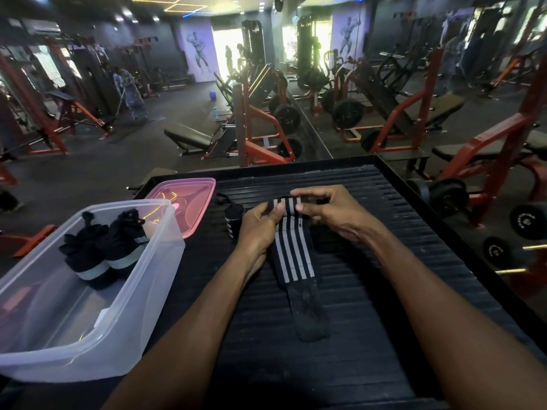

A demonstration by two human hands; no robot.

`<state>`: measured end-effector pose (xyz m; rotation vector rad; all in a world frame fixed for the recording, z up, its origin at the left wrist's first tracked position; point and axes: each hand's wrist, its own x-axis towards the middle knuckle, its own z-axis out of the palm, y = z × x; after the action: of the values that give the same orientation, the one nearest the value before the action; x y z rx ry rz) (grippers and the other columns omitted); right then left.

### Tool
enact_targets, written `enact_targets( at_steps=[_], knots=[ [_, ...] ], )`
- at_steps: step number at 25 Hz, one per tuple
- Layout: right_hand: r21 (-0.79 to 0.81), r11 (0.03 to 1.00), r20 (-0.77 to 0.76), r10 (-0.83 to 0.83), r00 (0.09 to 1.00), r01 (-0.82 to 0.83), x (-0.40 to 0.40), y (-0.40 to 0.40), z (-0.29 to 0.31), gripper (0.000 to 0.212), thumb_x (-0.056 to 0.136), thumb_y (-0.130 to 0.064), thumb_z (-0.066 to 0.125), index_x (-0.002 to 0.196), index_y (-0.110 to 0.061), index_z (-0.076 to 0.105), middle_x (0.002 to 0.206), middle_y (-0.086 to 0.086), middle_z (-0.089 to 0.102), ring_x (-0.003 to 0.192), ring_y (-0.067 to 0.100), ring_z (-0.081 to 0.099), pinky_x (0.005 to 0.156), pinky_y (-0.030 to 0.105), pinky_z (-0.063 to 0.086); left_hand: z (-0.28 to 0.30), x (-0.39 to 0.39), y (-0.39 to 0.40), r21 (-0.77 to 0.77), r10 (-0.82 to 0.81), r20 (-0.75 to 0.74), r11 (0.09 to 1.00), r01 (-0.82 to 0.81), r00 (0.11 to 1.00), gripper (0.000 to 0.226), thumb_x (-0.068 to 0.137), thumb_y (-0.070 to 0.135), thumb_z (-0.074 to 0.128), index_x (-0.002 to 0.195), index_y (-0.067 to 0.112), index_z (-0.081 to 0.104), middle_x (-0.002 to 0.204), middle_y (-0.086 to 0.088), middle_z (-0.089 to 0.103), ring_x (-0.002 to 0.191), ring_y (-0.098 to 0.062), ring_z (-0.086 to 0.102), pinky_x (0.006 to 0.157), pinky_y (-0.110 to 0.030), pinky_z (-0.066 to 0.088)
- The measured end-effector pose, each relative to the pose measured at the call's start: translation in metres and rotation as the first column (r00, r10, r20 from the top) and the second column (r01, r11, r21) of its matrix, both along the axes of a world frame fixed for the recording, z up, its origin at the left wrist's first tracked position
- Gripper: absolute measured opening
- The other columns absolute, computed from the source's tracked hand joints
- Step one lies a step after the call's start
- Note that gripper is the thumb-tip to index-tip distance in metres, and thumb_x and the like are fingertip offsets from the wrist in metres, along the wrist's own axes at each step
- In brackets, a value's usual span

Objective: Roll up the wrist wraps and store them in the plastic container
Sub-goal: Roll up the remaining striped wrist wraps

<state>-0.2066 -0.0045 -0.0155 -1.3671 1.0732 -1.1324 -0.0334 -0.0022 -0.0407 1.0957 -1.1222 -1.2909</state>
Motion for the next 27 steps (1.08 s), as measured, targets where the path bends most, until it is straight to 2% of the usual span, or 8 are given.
enact_targets(
  at_steps=[3,7,10,13,17,20,22,27],
  knots=[
    [0.111,0.993,0.054,0.031,0.998,-0.036,0.0014,-0.0003,-0.0014,0.021,0.094,-0.008,0.065,0.114,-0.006,0.072,0.098,0.012,0.072,0.081,0.021,0.068,0.077,0.040,0.059,0.0000,-0.0001,-0.0011,0.011,-0.005,-0.038,1.000,0.005,0.999,0.014,0.098,0.008,0.060,0.102,0.016,0.072,0.099,-0.009,0.076,0.087,-0.019,0.073,0.075,-0.031,0.059],
    [-0.027,0.997,-0.029,-0.067,0.997,0.066,-0.0010,-0.0016,-0.0024,0.026,0.086,0.007,0.070,0.098,-0.013,0.078,0.102,0.009,0.076,0.095,0.028,0.073,0.081,0.043,0.061,0.0015,-0.0020,-0.0015,0.099,-0.070,-0.148,0.991,0.085,0.987,0.022,0.098,0.015,0.061,0.117,0.006,0.068,0.104,-0.013,0.074,0.093,-0.022,0.072,0.083,-0.037,0.059],
    [-0.028,0.998,-0.062,-0.061,0.996,0.060,-0.0009,-0.0014,-0.0027,0.033,0.082,0.014,0.069,0.102,-0.011,0.078,0.107,0.009,0.076,0.101,0.027,0.072,0.085,0.040,0.061,0.0002,-0.0004,-0.0030,0.075,-0.032,-0.092,0.996,0.039,0.995,0.019,0.096,0.016,0.063,0.112,0.008,0.072,0.103,-0.012,0.075,0.092,-0.021,0.072,0.084,-0.035,0.059],
    [0.111,0.994,0.053,-0.007,0.999,0.002,0.0016,0.0004,-0.0008,0.022,0.089,-0.002,0.071,0.110,-0.006,0.074,0.098,0.008,0.073,0.086,0.021,0.065,0.073,0.030,0.054,-0.0009,0.0004,-0.0029,-0.021,0.016,-0.006,1.000,-0.016,1.000,0.017,0.093,0.005,0.066,0.104,0.015,0.073,0.090,-0.004,0.075,0.082,-0.013,0.072,0.074,-0.025,0.058],
    [0.150,0.988,-0.019,-0.028,0.999,0.030,0.0026,-0.0018,-0.0041,0.016,0.094,-0.006,0.066,0.108,-0.008,0.072,0.107,0.018,0.071,0.092,0.023,0.070,0.082,0.040,0.059,-0.0019,-0.0014,-0.0025,0.022,-0.024,-0.006,0.999,0.024,1.000,0.029,0.088,0.002,0.072,0.114,0.012,0.065,0.103,-0.011,0.075,0.093,-0.021,0.072,0.084,-0.034,0.059],
    [0.049,0.996,-0.081,-0.067,0.994,0.071,0.0054,0.0016,-0.0024,0.023,0.092,0.007,0.062,0.108,-0.006,0.072,0.103,0.014,0.069,0.090,0.022,0.067,0.059,0.024,0.055,-0.0022,-0.0025,-0.0028,0.138,-0.074,-0.041,0.987,0.079,0.996,0.032,0.089,0.023,0.074,0.115,0.007,0.066,0.108,-0.012,0.075,0.101,-0.025,0.073,0.092,-0.042,0.057],
    [0.022,0.997,-0.100,-0.068,0.993,0.070,0.0057,0.0041,0.0000,0.027,0.089,0.012,0.061,0.108,-0.005,0.070,0.102,0.013,0.068,0.087,0.019,0.066,0.061,0.021,0.053,-0.0029,-0.0026,-0.0026,0.135,-0.102,-0.031,0.985,0.106,0.994,0.028,0.092,0.029,0.069,0.112,0.008,0.070,0.103,-0.011,0.077,0.098,-0.025,0.074,0.090,-0.042,0.058],
    [0.230,0.973,-0.047,0.025,0.999,-0.013,0.0053,0.0033,0.0012,0.023,0.095,-0.015,0.067,0.117,-0.010,0.064,0.105,0.015,0.071,0.089,0.027,0.069,0.086,0.049,0.055,-0.0040,0.0006,-0.0031,0.007,-0.060,0.053,0.998,0.059,0.997,0.018,0.094,0.011,0.067,0.111,0.013,0.073,0.103,-0.006,0.078,0.100,-0.021,0.073,0.089,-0.033,0.058]
  ],
)
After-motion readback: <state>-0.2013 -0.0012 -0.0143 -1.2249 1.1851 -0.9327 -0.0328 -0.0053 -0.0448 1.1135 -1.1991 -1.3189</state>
